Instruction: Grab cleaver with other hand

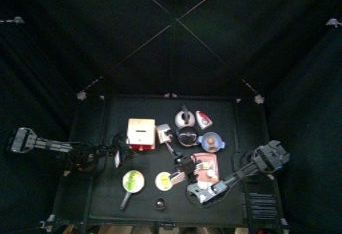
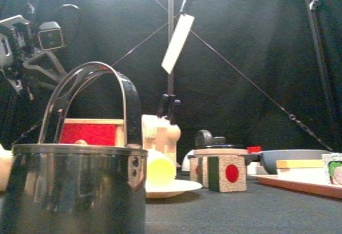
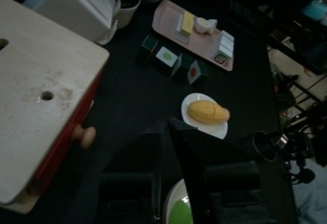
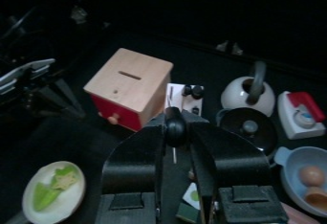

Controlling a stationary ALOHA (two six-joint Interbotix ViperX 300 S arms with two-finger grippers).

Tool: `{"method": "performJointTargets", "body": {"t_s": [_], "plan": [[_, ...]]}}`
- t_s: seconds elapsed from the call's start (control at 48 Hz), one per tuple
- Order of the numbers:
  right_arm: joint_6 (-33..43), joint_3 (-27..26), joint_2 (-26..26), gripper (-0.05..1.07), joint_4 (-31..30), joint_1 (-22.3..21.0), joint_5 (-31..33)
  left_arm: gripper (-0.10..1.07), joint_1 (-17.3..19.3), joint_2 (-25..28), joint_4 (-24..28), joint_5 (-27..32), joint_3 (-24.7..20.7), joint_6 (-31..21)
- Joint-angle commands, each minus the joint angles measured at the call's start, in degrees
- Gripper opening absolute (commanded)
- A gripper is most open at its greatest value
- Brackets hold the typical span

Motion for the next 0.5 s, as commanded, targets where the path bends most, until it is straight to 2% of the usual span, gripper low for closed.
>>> {"method": "performJointTargets", "body": {"t_s": [0.0,0.167,0.292,0.354,0.479], "plan": [[2.6,5.6,-7.6,0.54,-0.7,0.1,-5.1,0.58,-0.6,-0.1,1.1,-1.8,-1.6,0.3],[4.6,17.1,-14.8,0.54,-3.3,0.1,-16.7,0.58,-1.6,-0.1,6.1,-5.2,-1.6,0.3],[6.7,24.5,-18.5,0.54,-6.4,-1.1,-24.4,0.58,-2.1,-0.1,12.9,-7.7,-1.4,0.4],[8.3,27.3,-19.8,0.54,-9.2,-2.6,-26.3,0.59,-2.4,-0.1,17.1,-8.8,-1.5,0.3],[10.6,34.5,-23.8,0.54,-18.7,-4.5,-29.7,0.59,-2.4,-0.1,24.8,-12.8,-1.7,0.3]]}}
